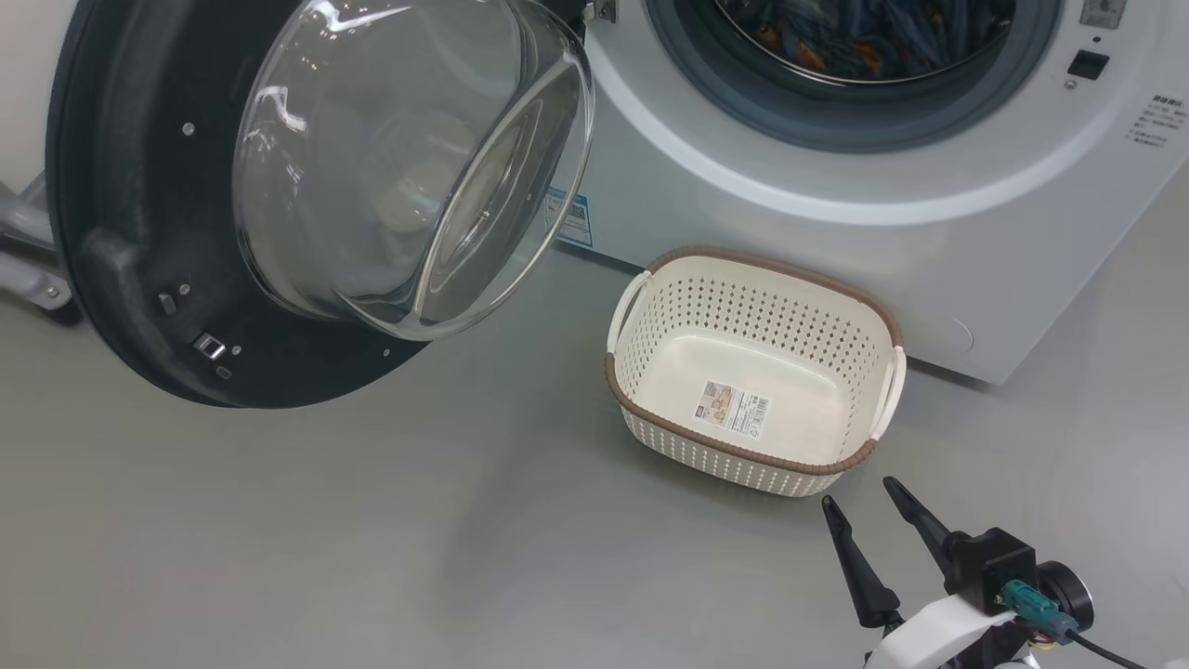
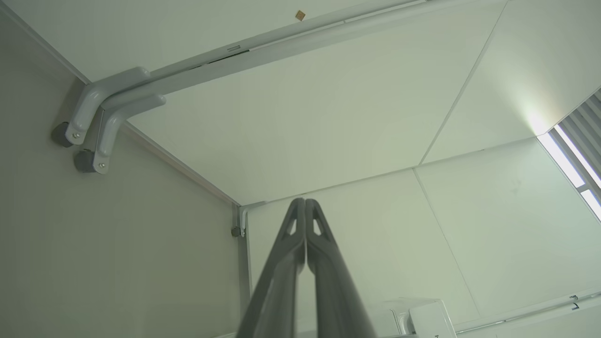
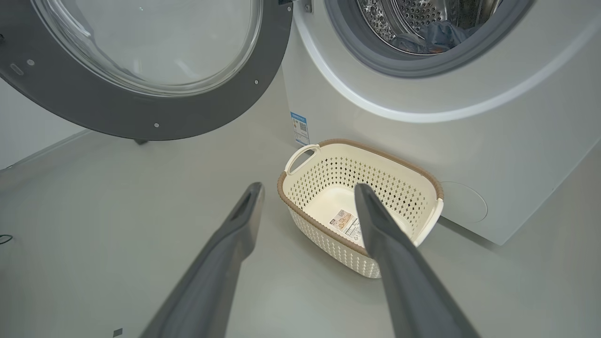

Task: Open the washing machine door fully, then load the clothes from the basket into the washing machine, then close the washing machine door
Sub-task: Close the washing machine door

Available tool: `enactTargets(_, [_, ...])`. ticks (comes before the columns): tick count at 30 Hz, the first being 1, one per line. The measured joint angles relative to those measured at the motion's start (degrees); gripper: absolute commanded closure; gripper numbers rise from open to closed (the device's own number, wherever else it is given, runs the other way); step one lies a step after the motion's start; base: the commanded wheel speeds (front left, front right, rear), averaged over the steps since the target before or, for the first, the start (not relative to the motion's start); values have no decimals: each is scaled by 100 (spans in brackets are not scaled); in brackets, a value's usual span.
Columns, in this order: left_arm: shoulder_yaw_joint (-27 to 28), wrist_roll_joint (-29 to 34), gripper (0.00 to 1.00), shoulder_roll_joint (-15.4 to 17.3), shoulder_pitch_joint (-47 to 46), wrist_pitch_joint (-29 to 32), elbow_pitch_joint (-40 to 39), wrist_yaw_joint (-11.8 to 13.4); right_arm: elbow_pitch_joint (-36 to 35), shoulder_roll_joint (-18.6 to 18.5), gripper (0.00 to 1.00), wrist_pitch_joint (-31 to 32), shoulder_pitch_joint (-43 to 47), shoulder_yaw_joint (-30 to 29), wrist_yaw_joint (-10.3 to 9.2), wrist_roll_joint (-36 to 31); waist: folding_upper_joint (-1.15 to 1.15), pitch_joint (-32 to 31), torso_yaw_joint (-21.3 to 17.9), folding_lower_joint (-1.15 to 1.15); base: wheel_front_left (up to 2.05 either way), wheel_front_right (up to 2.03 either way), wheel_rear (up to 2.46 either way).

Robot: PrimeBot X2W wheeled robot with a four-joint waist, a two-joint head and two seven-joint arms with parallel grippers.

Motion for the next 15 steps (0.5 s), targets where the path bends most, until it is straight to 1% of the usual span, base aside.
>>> enactTargets(4, [190,-301,100,98,-207,191,263,0,9,-86,0,0,-54,52,0,-14,0,165,-79,0,0,0,0])
enactTargets(10, [224,-425,100,167,-307,450,649,-9,35,-183,0,0,-165,66,0,-19,0,325,-248,0,0,0,0])
enactTargets(15, [289,-704,100,213,-515,693,842,-140,43,-268,0,0,-248,58,0,-49,0,393,-398,0,0,0,0])
